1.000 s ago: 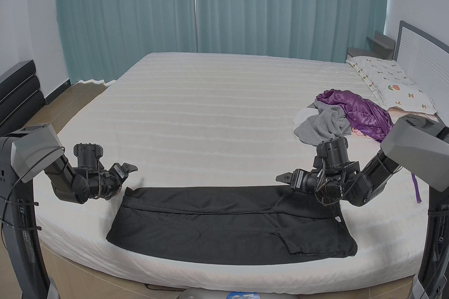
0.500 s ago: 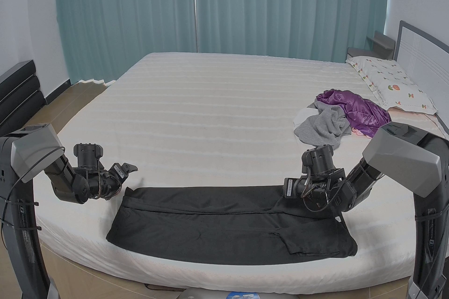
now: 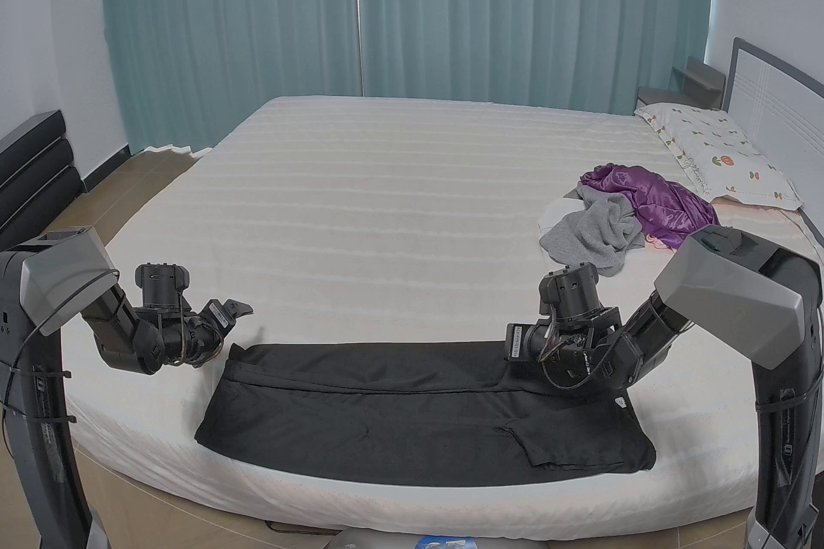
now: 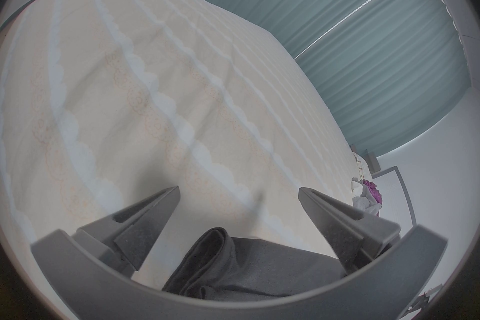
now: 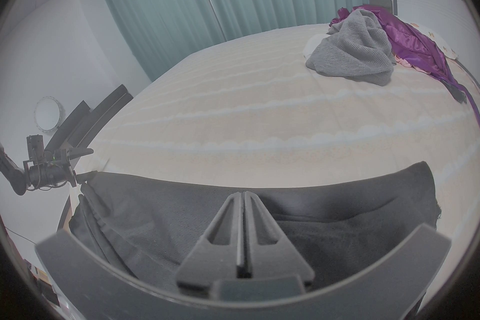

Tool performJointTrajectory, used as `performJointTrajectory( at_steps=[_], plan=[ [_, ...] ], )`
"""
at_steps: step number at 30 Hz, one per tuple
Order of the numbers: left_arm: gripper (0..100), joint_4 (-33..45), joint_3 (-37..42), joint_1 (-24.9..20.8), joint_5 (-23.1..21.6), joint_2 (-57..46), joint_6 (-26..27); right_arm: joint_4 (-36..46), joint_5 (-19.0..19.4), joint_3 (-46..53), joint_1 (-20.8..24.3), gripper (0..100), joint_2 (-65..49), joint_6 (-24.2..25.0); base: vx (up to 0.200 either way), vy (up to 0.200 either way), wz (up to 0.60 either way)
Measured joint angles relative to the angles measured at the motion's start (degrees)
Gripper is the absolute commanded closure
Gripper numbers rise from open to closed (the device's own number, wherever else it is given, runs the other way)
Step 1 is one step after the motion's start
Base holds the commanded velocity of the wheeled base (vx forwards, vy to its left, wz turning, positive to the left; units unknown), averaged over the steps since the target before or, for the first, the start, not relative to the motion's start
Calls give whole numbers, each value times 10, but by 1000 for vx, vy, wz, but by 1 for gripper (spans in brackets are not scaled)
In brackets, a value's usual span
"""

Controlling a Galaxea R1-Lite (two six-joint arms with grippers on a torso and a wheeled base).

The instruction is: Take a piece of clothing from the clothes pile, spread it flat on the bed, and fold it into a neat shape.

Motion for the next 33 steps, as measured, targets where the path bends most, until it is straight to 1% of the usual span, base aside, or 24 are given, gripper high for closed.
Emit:
performJointTrajectory(
  at_steps=[6, 11, 16, 18, 23, 27, 33],
  plan=[
    [0, 0, 0, 0, 0, 0, 0, -1, 0, -3, 1, 0, 4, 8, 0, 0, 0],
    [0, 0, 0, 0, 0, 0, 1, -2, 2, -4, -7, 0, -7, 44, 0, 0, 0],
    [0, 0, 0, 0, 0, 0, 1, 1, 9, 3, -37, 0, -32, 80, 0, 0, 0],
    [0, 0, 0, 0, 0, 0, 1, 2, 17, 14, -52, 0, -43, 94, 0, 0, 0],
    [0, 1, 0, 0, 0, 0, 0, -1, 55, 64, -87, 0, -66, 116, 0, 0, 0],
    [0, 1, 0, 0, 0, 0, 0, -5, 75, 101, -117, 0, -80, 123, 0, 0, 0],
    [0, 1, 0, 0, 0, 0, 0, -6, 91, 118, -136, 0, -87, 123, 0, 0, 0]
  ],
)
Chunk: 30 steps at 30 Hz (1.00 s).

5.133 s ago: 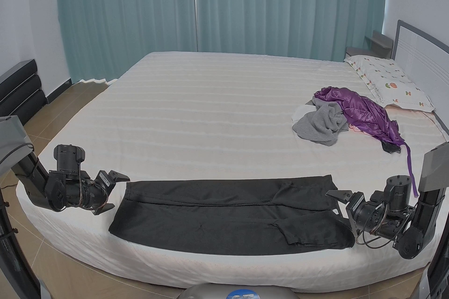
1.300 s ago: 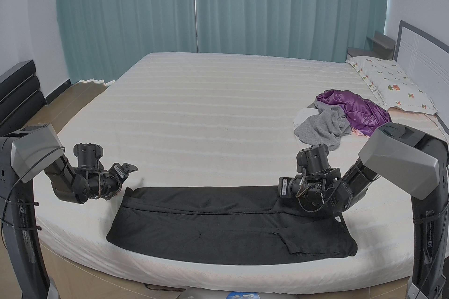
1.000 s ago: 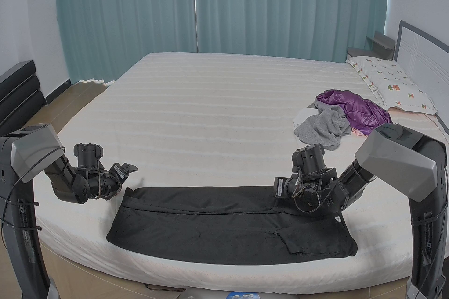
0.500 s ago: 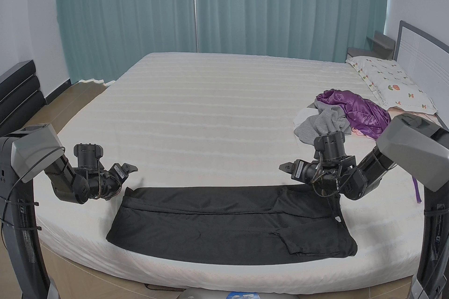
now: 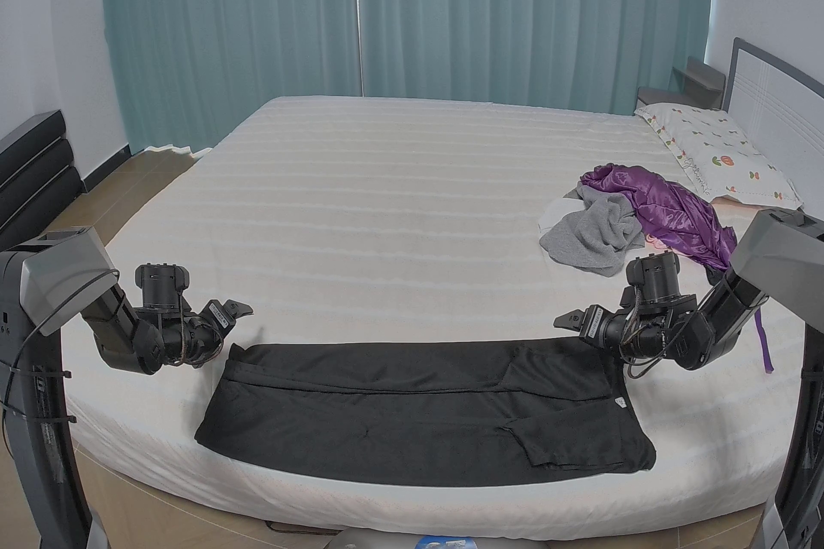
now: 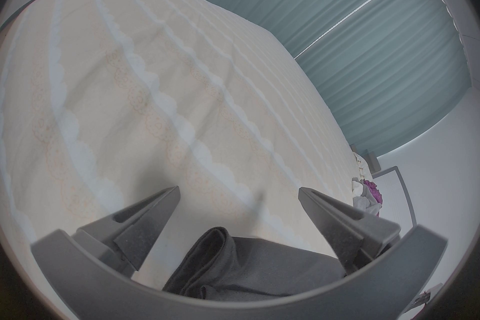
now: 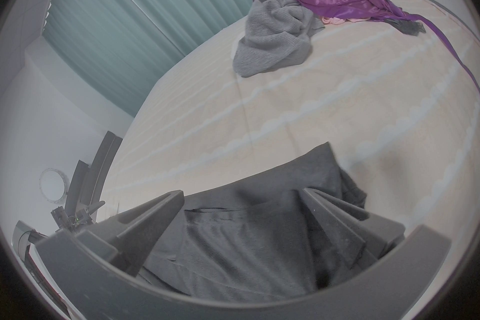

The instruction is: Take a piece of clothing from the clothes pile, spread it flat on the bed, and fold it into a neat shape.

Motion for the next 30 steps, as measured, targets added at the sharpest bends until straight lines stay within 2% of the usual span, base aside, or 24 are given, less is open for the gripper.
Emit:
performJointTrajectory(
  at_steps=[5, 6, 24, 30],
  plan=[
    [0, 0, 0, 0, 0, 0, 0, 0, 16, 12, -10, 0, 0, 0, 0, 0, 0],
    [0, 0, 0, 0, 0, 0, 0, 0, 20, 16, -10, 100, 0, 0, 0, 0, 0],
    [0, 1, 0, 0, 0, -1, 0, -3, 28, 26, -33, 100, -3, 2, 0, 0, 0],
    [0, 1, 1, 0, 0, -1, -1, -30, 27, 27, -38, 100, 1, 2, 0, 0, 0]
  ],
)
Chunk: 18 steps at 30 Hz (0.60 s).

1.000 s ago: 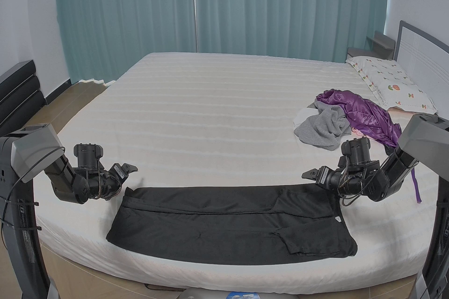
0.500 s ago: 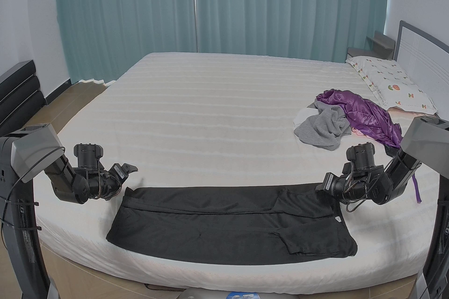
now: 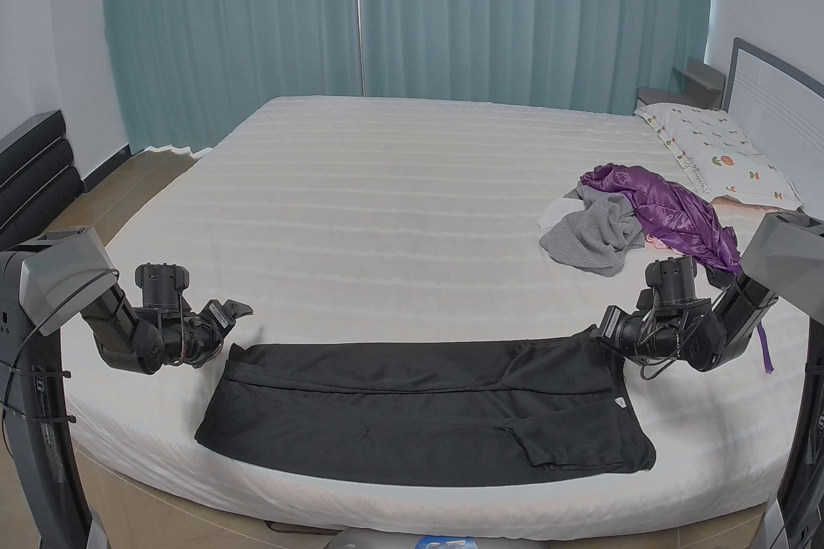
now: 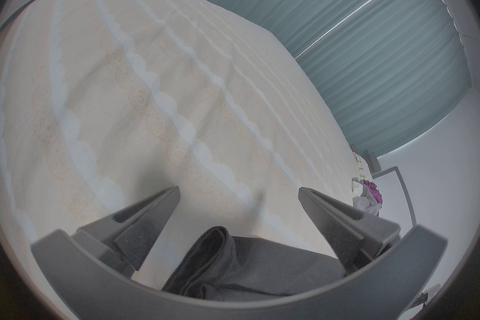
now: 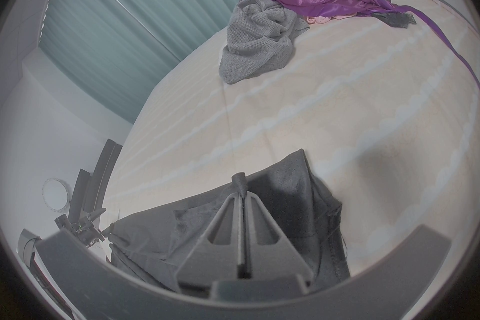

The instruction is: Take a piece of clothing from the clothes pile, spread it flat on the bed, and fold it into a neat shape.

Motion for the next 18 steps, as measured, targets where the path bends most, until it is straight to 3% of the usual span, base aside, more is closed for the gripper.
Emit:
performJointTrajectory(
  at_steps=[5, 6, 12, 18],
  plan=[
    [0, 0, 0, 0, -1, 0, 0, -18, -3, -3, -3, 100, 15, 0, 0, 0, 0],
    [0, 0, 0, 0, -1, 0, 0, -20, -4, -4, -3, 0, 17, 0, 0, 0, 0],
    [0, 1, 0, 0, -1, -1, 0, -20, -2, -4, -5, 0, 18, 5, 0, 0, 0],
    [0, 1, 4, 2, -2, -4, -1, -21, 0, 6, -11, 0, -7, 55, 0, 0, 0]
  ],
)
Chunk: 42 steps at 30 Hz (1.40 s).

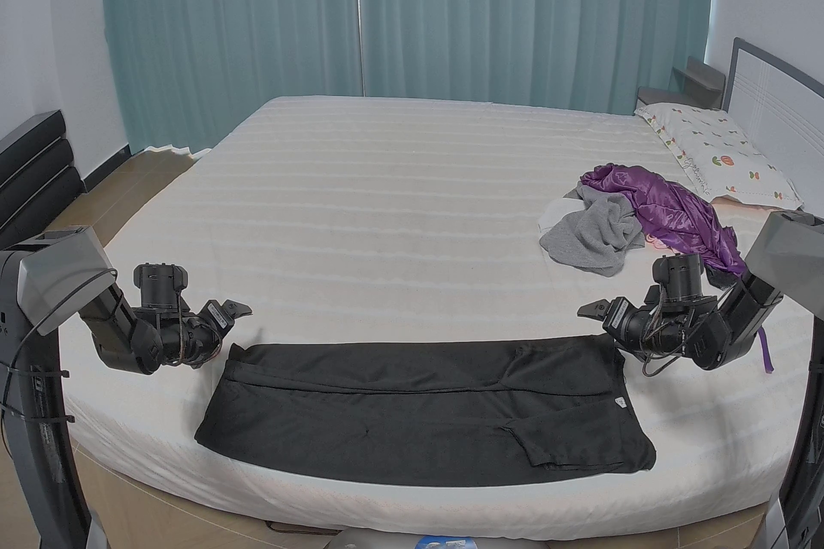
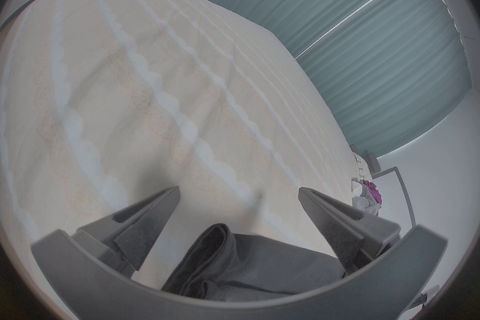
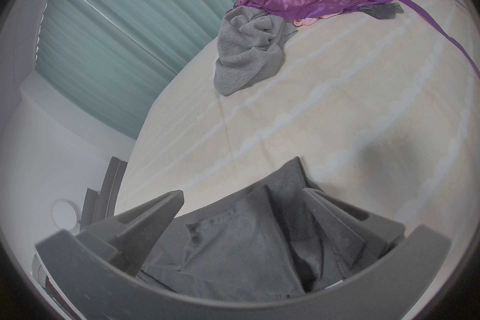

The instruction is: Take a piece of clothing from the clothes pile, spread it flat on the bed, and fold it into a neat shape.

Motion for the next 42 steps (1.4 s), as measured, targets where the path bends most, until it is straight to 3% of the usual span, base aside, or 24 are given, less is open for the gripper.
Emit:
performJointTrajectory(
  at_steps=[7, 16, 23, 29, 36, 42],
  plan=[
    [0, -2, 27, 3, -5, -27, 1, -26, 4, 61, -7, 0, -40, 34, 0, 0, 0],
    [0, 3, 56, 3, -45, -61, 22, -166, 33, 187, -24, 0, -76, 93, 0, 0, 0],
    [0, 7, 77, 1, -58, -72, 107, -296, 58, 271, -34, 0, -73, 148, 0, 0, 0],
    [0, 48, 96, -10, -60, -74, 184, -315, 64, 307, -38, 0, -68, 158, 0, 0, 0],
    [0, 52, 103, -20, -59, -62, 236, -353, 108, 338, -39, 0, -69, 161, 0, 0, 0],
    [0, 50, 112, -22, -56, -56, 271, -388, 113, 364, -35, 0, -67, 159, 0, 0, 0]
  ],
)
